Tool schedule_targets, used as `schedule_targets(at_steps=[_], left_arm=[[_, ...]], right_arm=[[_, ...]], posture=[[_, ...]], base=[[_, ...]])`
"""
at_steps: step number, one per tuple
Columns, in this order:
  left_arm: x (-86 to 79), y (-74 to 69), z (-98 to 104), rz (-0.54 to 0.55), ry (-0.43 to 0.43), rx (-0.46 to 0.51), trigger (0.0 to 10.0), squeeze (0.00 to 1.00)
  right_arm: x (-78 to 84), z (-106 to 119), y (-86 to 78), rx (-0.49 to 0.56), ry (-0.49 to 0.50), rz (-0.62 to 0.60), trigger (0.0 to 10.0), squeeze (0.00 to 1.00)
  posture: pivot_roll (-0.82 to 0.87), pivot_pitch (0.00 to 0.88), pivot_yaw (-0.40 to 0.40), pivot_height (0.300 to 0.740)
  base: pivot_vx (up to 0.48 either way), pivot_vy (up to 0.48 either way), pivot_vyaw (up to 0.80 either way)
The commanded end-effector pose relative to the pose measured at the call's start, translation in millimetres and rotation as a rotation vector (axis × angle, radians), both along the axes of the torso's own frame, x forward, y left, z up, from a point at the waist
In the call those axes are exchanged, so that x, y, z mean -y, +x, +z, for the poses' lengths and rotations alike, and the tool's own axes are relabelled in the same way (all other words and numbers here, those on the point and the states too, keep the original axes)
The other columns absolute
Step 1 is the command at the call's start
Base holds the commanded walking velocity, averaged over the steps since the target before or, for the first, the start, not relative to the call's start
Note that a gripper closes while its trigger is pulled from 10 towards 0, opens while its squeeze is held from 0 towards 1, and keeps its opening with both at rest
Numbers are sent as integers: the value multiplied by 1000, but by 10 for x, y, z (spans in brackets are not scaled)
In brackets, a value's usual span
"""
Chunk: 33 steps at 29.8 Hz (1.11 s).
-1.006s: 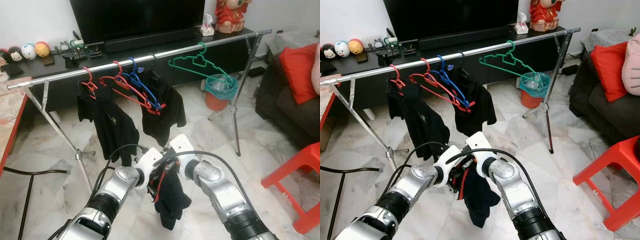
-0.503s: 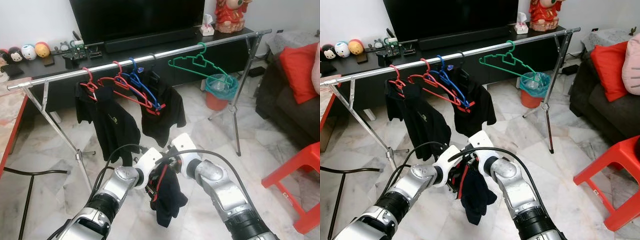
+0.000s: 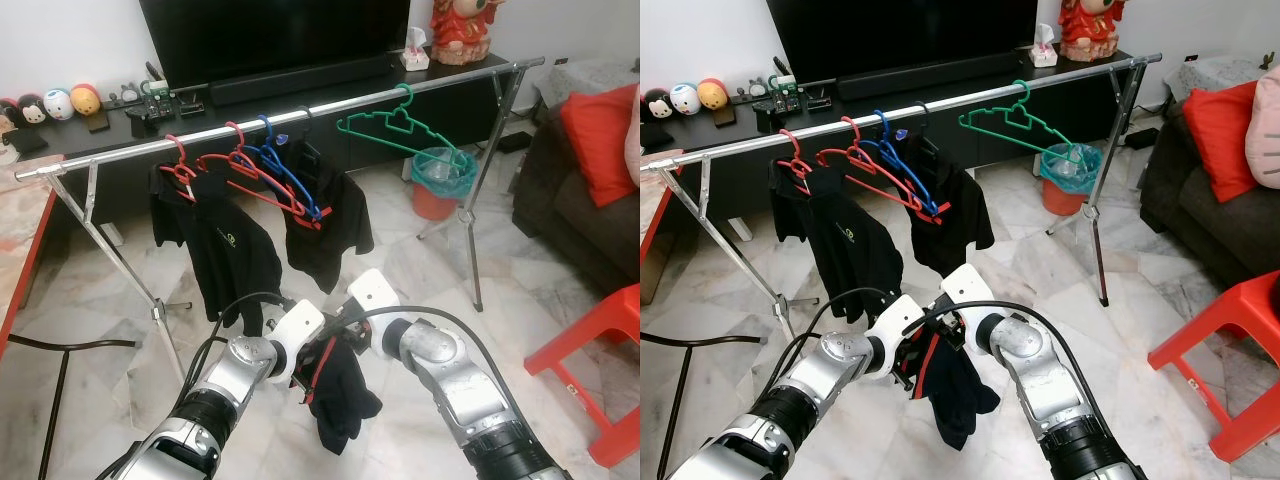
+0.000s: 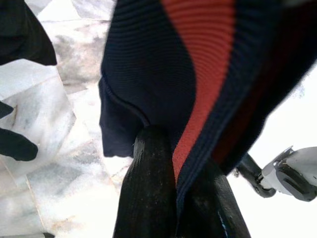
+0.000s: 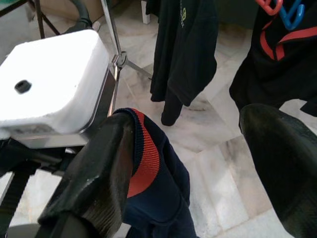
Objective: Hang hanger
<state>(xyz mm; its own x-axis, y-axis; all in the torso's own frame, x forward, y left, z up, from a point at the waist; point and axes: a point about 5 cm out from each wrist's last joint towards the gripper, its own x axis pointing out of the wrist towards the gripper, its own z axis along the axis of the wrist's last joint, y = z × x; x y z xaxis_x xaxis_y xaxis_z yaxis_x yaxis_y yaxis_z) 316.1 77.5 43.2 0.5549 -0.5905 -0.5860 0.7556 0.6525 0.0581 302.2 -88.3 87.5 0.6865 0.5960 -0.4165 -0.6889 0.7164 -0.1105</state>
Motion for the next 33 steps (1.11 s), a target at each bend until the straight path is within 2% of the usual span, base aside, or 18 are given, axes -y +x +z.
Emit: schedule_targets(at_steps=[1,3,4,8,11,15,16,18,19,21,22,23,24,25,29,31,33], left_arm=[[-16,59,67,22,6,26,0,0],[-18,60,67,23,6,26,0,0],[-16,60,65,23,7,25,0,0],[-9,59,61,21,8,24,0,0],[-13,67,66,24,9,28,0,0],[-34,85,77,41,10,34,0,0],[-49,100,87,54,12,41,0,0],[-53,106,91,59,13,44,0,0],[-57,114,98,65,14,48,0,0],[-84,177,154,119,17,84,0,0],[-105,215,187,156,16,105,2314,0],[-122,242,213,180,16,122,4157,0],[-132,259,231,196,16,133,4157,0],[-152,293,269,227,12,155,10000,0],[-174,338,325,268,-3,183,10000,0],[-234,443,473,377,-62,260,10000,0],[-242,461,502,398,-79,274,10000,0]], right_arm=[[-259,21,-160,-17,32,175,10000,1000],[-265,47,-186,-12,45,201,10000,1000],[-270,97,-199,-12,99,207,10000,1000],[-268,121,-209,-14,126,216,10000,1000],[-284,157,-272,-12,170,271,10000,1000],[-238,129,-283,-9,128,271,10000,1000],[-196,108,-258,-4,101,241,10000,698],[-181,101,-242,-3,95,223,10000,698],[-169,95,-228,0,87,210,10000,0],[-105,66,-161,7,47,131,10000,0],[-82,52,-145,0,39,103,10000,0],[-78,41,-148,-10,38,98,10000,0],[-74,36,-154,-17,38,98,10000,0],[-80,21,-192,-24,29,129,10000,0],[-96,3,-248,-30,20,177,10000,0],[-77,-29,-295,-31,-19,204,10000,0],[-72,-34,-297,-29,-25,202,10000,0]], posture=[[-4,16,98,740],[-4,16,98,740],[-5,15,99,740],[-8,13,99,740],[-5,13,99,740],[-5,13,99,740],[-6,11,100,740],[-6,11,100,740],[-6,11,100,740],[-6,11,100,740],[-5,11,100,740],[-6,12,101,740],[-6,12,101,740],[-6,12,102,740],[-6,12,102,740],[-6,13,102,740],[-6,13,102,740]], base=[[0,0,0],[0,0,0],[0,0,0],[0,0,0],[0,0,0],[0,0,0],[0,0,0],[0,0,0],[0,0,0],[0,0,0],[0,0,0],[0,0,0],[0,0,0],[0,0,0],[0,0,0],[0,0,0],[0,0,0]])
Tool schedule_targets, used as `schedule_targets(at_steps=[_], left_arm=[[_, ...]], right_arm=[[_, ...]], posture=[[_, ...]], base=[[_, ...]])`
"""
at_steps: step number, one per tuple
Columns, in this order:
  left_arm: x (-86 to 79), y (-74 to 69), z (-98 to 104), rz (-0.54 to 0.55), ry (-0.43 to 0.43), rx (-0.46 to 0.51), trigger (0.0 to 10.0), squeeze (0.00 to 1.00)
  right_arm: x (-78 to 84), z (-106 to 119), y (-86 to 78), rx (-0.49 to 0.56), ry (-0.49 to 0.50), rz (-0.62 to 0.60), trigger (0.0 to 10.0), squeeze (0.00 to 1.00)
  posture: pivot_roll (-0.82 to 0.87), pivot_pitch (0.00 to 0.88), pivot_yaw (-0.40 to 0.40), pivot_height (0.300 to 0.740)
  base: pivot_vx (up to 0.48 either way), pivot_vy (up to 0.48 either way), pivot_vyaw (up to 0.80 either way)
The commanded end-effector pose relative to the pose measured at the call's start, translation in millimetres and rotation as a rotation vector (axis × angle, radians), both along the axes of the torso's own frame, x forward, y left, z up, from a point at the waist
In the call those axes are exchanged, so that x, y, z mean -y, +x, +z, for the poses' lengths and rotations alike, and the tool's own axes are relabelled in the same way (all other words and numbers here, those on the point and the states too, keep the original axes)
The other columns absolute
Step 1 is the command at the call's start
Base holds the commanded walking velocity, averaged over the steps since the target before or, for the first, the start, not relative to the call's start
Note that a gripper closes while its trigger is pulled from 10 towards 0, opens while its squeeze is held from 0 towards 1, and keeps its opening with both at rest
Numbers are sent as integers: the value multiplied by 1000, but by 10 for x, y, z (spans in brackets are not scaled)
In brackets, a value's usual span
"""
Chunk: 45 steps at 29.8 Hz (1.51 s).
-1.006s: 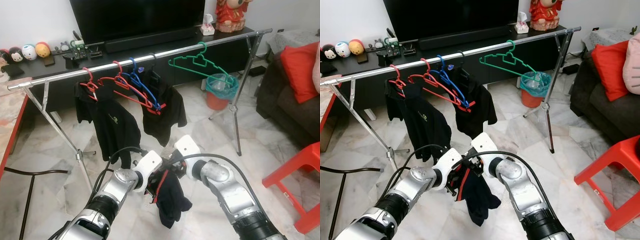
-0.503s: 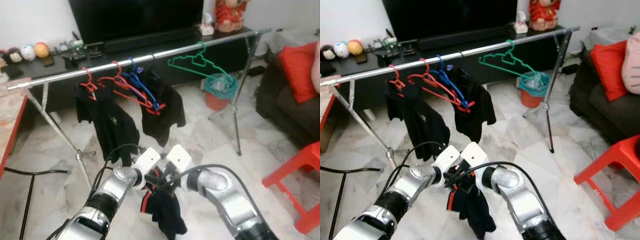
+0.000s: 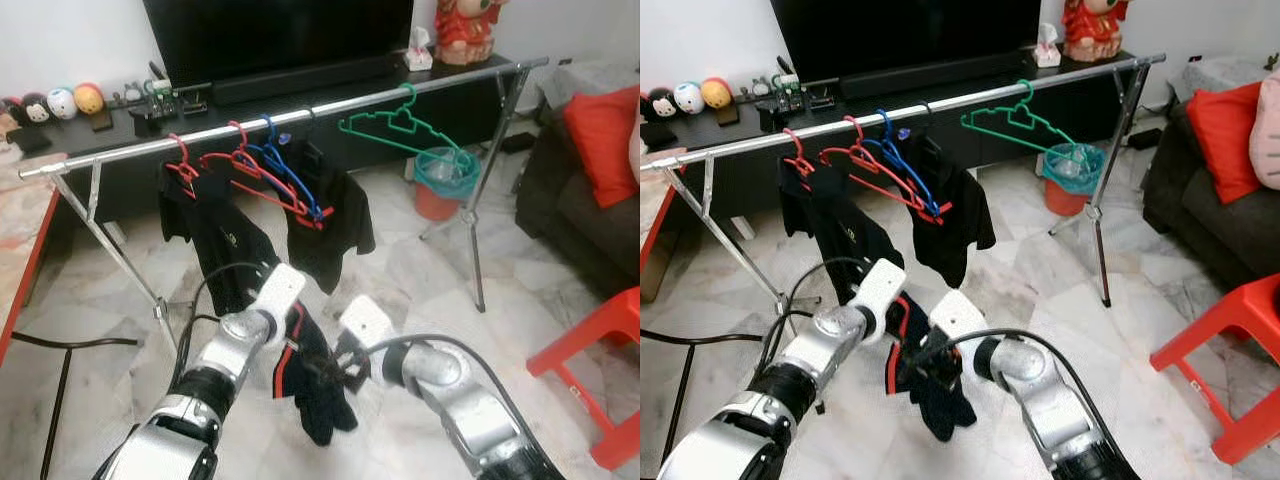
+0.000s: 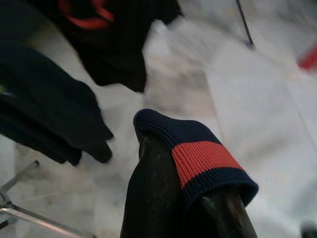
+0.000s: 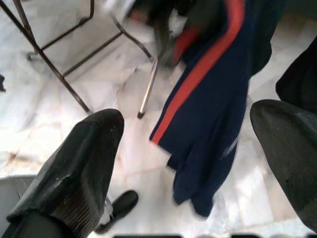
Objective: Hang hanger
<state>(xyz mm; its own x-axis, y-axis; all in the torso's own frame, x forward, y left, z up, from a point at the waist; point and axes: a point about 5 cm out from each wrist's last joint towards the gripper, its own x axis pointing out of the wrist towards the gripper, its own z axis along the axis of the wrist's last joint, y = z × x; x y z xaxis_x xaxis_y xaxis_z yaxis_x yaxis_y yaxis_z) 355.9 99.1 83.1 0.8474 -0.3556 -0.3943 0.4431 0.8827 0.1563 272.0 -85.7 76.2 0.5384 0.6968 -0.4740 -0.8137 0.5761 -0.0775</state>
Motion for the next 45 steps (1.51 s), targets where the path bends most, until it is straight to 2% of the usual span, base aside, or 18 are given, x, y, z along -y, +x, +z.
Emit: schedule_targets(at_steps=[1,4,5,8,10,13,14,19,23,27,31,33,35,39,41,43,44,45], left_arm=[[-25,84,154,39,-44,83,10000,0],[-71,123,229,83,-73,139,10000,0],[-71,123,229,83,-73,139,10000,0],[-135,126,195,99,-55,123,10000,0],[-191,131,188,117,-49,120,10000,0],[-225,140,198,136,-59,122,10000,0],[-236,162,240,147,-81,130,10000,0],[-209,196,324,149,-140,142,10000,0],[-157,251,437,157,-221,148,10000,0],[-95,282,518,140,-238,156,10000,0],[-38,314,621,139,-270,171,10000,0],[-18,327,663,150,-292,171,10000,0],[14,335,723,164,-339,164,10000,0],[75,316,761,148,-370,156,10000,0],[174,277,804,111,-390,166,10000,0],[196,267,816,106,-397,172,10000,0],[259,244,845,86,-415,177,10000,0],[279,237,855,79,-419,178,10000,0]], right_arm=[[-23,89,26,48,5,-8,10000,0],[131,206,176,145,42,-205,10000,0],[131,206,176,145,42,-205,10000,0],[329,358,274,233,150,-426,10000,0],[439,380,261,261,165,-506,10000,0],[475,344,219,253,147,-515,10000,0],[505,267,163,224,124,-531,10000,0],[544,214,116,210,127,-569,10000,0],[557,248,65,239,176,-577,10000,0],[514,280,-23,224,256,-519,10000,0],[655,141,-1,187,268,-642,10000,0],[696,-44,24,140,209,-690,10000,0],[629,-233,58,84,182,-686,10000,0],[502,-269,107,71,206,-636,10000,0],[354,-180,196,80,279,-583,10000,0],[313,-146,217,85,293,-564,10000,0],[179,-51,233,96,311,-476,10000,0],[143,-26,231,97,314,-450,10000,0]], posture=[[-6,13,102,740],[-16,12,104,740],[-16,12,104,740],[-17,9,104,740],[-23,4,106,740],[-24,2,107,740],[-26,0,111,740],[-29,0,117,740],[-39,0,125,740],[-39,0,129,740],[-23,0,125,740],[-1,0,115,740],[18,6,107,740],[38,14,100,740],[48,20,92,740],[48,21,91,740],[50,24,84,740],[52,26,81,740]], base=[[0,0,0],[0,0,0],[0,0,0],[0,0,0],[0,0,0],[0,0,0],[0,0,0],[0,0,0],[0,0,0],[0,0,0],[0,0,0],[0,0,0],[0,0,0],[0,0,0],[0,0,0],[0,0,0],[0,0,0],[0,0,0]])
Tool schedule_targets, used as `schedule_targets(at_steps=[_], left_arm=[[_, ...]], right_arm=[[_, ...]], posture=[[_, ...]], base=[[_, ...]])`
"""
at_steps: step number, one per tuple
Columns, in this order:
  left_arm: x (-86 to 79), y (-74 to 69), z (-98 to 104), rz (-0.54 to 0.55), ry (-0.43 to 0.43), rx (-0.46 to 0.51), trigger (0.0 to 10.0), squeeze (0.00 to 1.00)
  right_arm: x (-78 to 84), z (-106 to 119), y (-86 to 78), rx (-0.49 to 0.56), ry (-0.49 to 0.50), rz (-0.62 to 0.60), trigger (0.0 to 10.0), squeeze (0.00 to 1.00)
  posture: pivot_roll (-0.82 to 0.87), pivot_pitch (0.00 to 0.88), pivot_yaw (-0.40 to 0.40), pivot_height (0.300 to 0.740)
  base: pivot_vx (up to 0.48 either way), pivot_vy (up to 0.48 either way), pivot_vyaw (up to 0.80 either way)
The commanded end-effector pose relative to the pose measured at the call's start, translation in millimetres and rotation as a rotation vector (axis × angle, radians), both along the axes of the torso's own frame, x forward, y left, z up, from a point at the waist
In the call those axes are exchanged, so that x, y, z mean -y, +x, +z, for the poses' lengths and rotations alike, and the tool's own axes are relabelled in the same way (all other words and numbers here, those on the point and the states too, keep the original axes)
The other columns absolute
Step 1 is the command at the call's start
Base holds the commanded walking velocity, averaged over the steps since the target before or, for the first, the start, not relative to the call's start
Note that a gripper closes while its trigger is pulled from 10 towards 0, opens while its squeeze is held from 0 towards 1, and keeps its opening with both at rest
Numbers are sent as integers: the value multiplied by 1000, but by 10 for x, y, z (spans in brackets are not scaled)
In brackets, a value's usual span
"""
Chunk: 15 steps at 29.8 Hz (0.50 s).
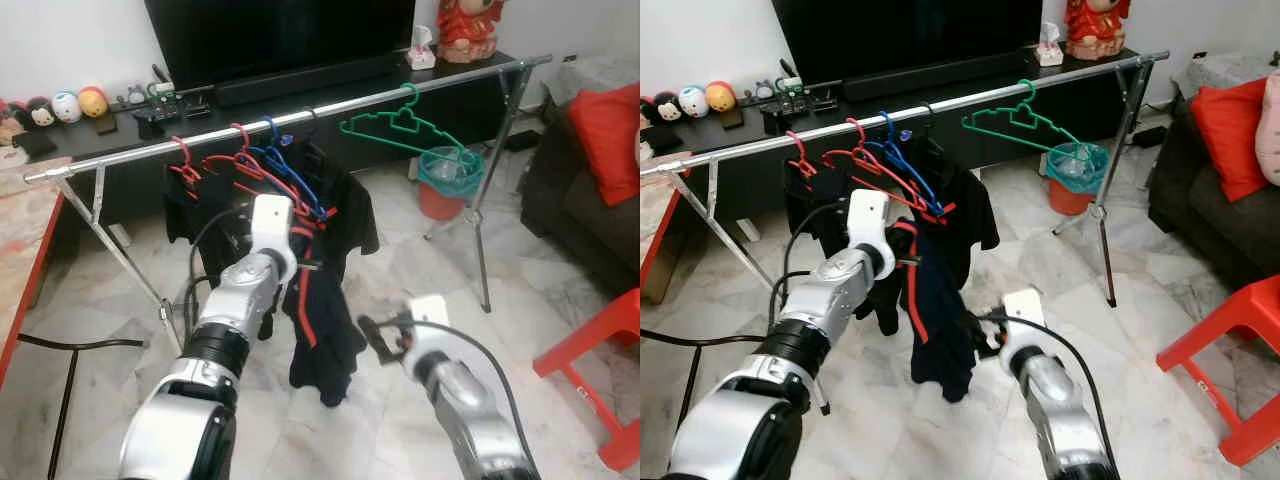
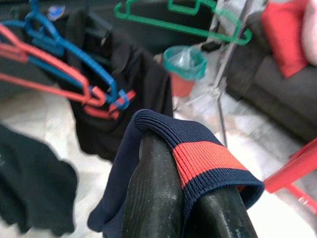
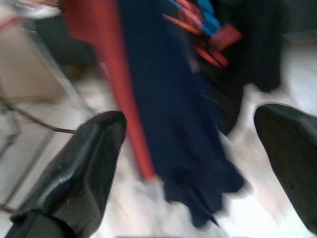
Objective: Hang hanger
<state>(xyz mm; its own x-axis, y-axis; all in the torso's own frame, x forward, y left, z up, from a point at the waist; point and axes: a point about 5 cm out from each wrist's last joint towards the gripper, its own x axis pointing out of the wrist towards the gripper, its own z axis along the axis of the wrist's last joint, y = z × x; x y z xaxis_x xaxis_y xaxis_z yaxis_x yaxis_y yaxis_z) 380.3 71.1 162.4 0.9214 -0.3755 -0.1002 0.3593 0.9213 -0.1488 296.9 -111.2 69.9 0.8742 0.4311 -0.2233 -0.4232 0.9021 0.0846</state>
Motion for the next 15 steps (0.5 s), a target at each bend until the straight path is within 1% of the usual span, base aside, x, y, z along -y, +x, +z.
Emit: schedule_targets(at_steps=[1,3,6,8,9,10,12,14,15], left_arm=[[28,-17,80,-21,-19,23,10000,0],[96,-41,137,-56,-29,31,10000,0],[162,-76,267,-92,-52,44,10000,0],[164,-80,280,-93,-53,44,10000,0],[171,-97,322,-99,-51,51,10000,0],[171,-97,322,-99,-51,51,10000,0],[165,-112,394,-103,-52,64,10000,0],[159,-118,414,-103,-53,66,10000,0],[160,-140,489,-114,-60,78,10000,0]], right_arm=[[-162,69,-14,15,14,95,10000,0],[-263,140,-11,46,7,171,10000,0],[-420,294,-15,114,-38,302,10000,0],[-438,311,-15,121,-46,316,10000,0],[-491,364,-13,146,-94,363,10000,0],[-491,364,-13,146,-94,363,10000,0],[-555,434,-1,175,-159,397,10000,0],[-568,446,4,176,-166,400,10000,0],[-614,441,12,179,-228,410,10000,0]], posture=[[53,26,80,740],[60,27,75,740],[63,28,72,740],[64,27,71,740],[68,24,65,740],[68,24,65,740],[75,26,62,740],[75,26,62,740],[79,27,55,740]], base=[[0,0,0],[0,0,0],[0,0,0],[0,0,0],[0,0,0],[0,0,0],[0,0,0],[0,0,0],[0,0,0]])
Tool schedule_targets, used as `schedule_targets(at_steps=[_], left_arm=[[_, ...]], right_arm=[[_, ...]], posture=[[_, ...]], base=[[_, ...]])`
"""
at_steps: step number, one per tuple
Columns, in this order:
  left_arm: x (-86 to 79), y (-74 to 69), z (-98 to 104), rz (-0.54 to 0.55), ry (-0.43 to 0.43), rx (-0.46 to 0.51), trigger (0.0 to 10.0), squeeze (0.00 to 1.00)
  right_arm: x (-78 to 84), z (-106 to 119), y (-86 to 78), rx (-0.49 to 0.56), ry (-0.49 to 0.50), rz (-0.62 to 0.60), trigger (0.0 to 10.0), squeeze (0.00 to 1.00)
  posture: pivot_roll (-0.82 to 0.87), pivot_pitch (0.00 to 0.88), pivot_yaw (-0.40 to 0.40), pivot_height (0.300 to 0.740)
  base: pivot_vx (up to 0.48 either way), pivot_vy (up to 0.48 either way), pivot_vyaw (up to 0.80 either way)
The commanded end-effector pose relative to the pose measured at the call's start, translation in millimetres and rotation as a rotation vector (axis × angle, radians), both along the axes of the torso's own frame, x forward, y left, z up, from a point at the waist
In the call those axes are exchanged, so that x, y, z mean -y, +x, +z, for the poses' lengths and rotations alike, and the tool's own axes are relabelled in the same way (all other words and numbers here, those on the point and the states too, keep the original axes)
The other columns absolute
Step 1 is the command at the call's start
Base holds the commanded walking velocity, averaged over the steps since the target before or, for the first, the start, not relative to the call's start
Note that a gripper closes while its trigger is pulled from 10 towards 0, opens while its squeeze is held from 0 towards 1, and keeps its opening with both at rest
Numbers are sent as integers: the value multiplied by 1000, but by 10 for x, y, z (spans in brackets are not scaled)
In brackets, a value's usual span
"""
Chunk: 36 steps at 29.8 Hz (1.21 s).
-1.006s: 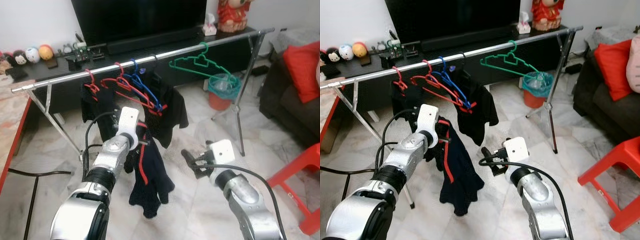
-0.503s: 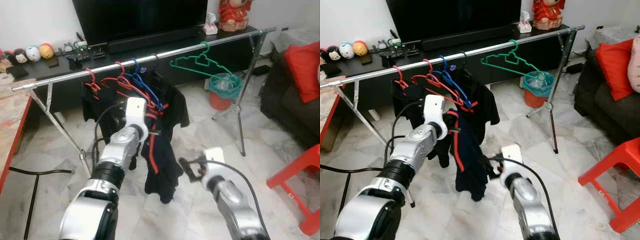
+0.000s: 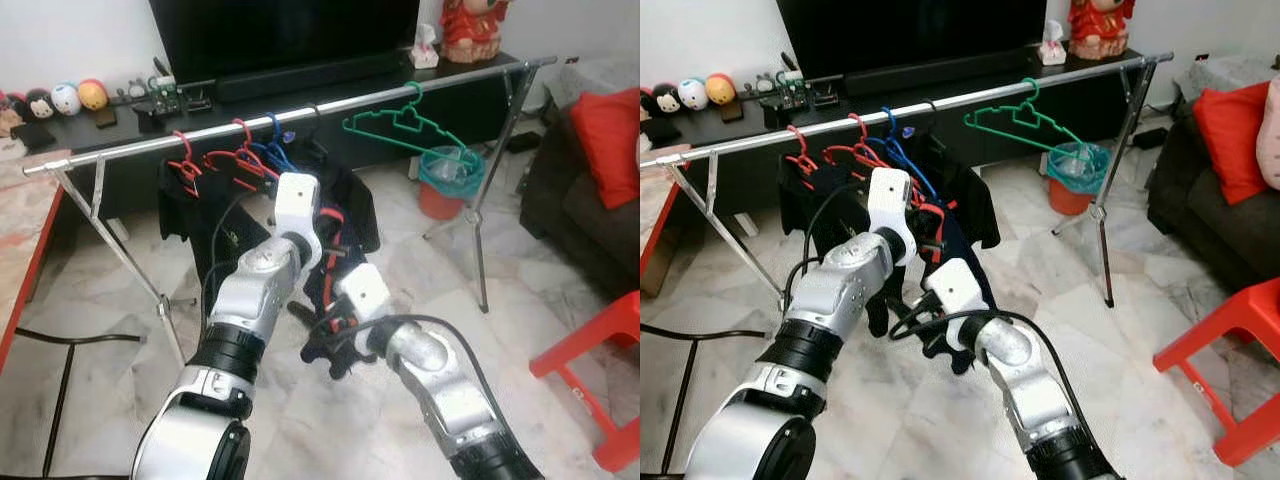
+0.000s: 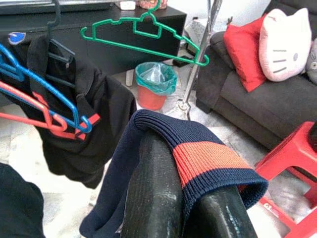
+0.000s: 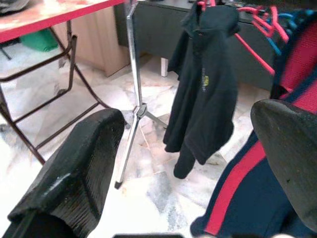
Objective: Hang hanger
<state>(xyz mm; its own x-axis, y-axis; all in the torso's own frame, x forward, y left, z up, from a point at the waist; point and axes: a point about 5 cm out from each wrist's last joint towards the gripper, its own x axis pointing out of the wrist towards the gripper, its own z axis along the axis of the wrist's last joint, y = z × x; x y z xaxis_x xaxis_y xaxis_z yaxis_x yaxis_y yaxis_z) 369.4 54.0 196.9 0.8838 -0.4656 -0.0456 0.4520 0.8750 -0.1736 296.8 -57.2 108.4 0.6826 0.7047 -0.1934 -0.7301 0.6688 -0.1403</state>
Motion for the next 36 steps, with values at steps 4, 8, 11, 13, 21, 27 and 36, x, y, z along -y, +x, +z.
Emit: schedule_targets(at_steps=[4,8,11,13,21,27,36], left_arm=[[7,-75,236,-50,-25,54,10000,0],[10,-107,287,-73,-24,61,10000,0],[9,-139,343,-95,-25,70,10000,0],[19,-153,372,-111,-23,78,10000,0],[20,-180,355,-128,-10,71,10000,0],[21,-197,375,-137,-9,74,10000,0],[31,-222,399,-162,-21,91,10000,0]], right_arm=[[-192,28,5,50,-109,32,10000,0],[-281,-48,-7,49,-152,3,10000,0],[-294,-128,11,39,-213,-50,10000,0],[-282,-197,33,41,-271,-89,10000,0],[-220,-151,198,41,-225,-279,10000,0],[-365,-116,192,64,-194,-252,10000,0],[-540,-30,196,120,-149,-222,10000,0]], posture=[[77,29,54,740],[80,28,50,740],[83,28,50,740],[89,25,48,740],[89,12,49,740],[84,6,49,740],[81,2,45,740]], base=[[0,0,0],[0,0,0],[0,0,0],[0,0,0],[0,0,0],[0,0,0],[0,0,0]])
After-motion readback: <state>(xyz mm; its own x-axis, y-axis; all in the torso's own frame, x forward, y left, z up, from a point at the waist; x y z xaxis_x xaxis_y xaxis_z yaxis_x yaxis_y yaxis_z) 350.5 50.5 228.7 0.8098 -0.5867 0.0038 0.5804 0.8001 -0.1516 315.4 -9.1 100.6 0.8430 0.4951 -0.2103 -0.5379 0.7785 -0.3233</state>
